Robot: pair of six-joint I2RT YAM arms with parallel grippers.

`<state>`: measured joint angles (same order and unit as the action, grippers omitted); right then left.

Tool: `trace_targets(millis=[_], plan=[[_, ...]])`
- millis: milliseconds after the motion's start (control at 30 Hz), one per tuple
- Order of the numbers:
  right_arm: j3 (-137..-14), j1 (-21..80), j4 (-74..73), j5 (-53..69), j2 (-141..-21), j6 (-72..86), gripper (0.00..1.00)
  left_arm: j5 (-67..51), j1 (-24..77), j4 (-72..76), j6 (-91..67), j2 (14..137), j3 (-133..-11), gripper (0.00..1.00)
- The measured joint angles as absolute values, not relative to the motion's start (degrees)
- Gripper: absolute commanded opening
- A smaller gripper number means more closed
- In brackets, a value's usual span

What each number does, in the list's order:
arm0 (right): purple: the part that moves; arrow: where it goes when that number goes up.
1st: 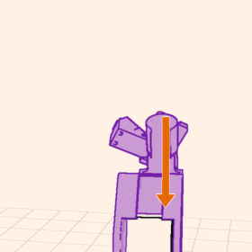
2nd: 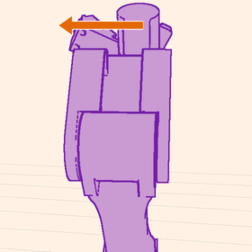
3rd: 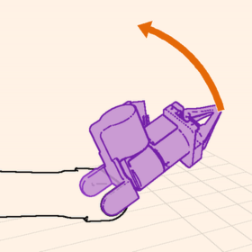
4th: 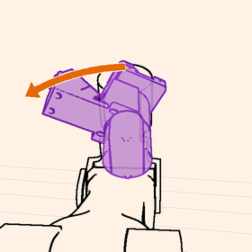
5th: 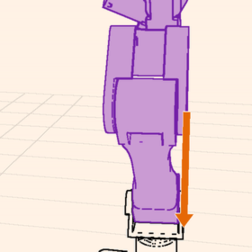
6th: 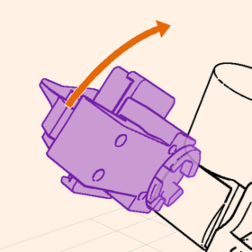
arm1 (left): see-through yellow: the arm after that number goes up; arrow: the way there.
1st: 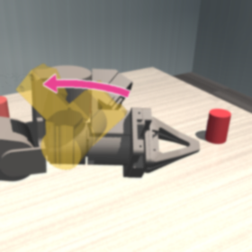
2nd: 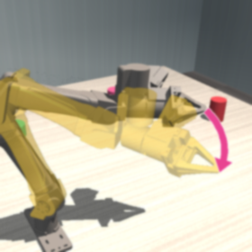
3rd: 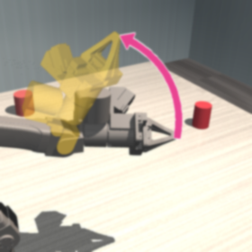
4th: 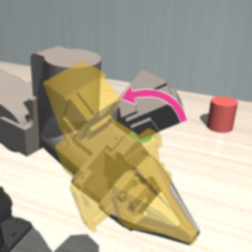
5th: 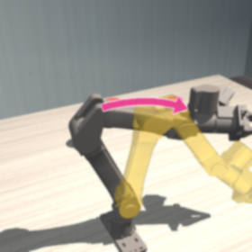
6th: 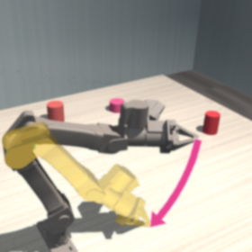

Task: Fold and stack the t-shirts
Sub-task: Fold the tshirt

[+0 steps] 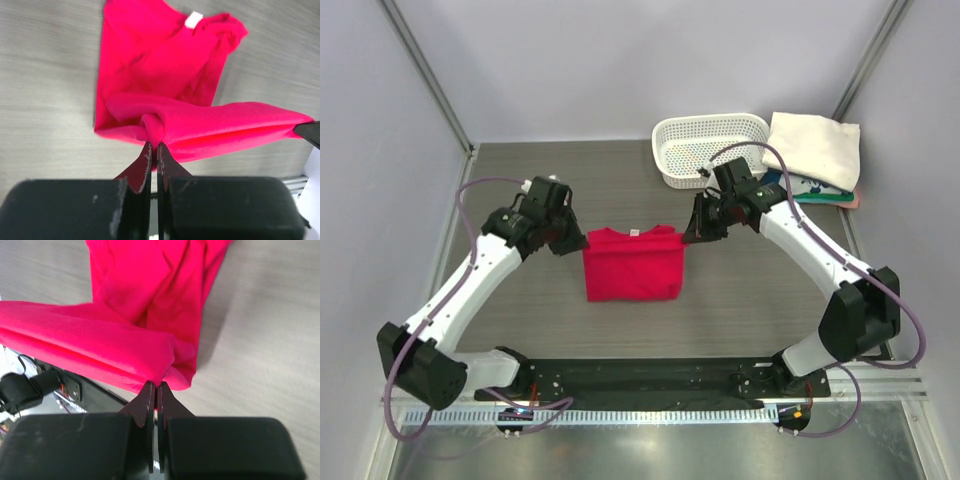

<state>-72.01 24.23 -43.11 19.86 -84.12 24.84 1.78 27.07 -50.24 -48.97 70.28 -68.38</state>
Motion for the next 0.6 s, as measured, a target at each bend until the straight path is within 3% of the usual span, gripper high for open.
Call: trace_targets(millis=[600], plan=[[-87.79, 20.45, -42.06, 21.54, -105.95, 22.55, 0.01, -6.44, 17.02, -44.88, -40.45, 96.51, -79.75, 0.00]])
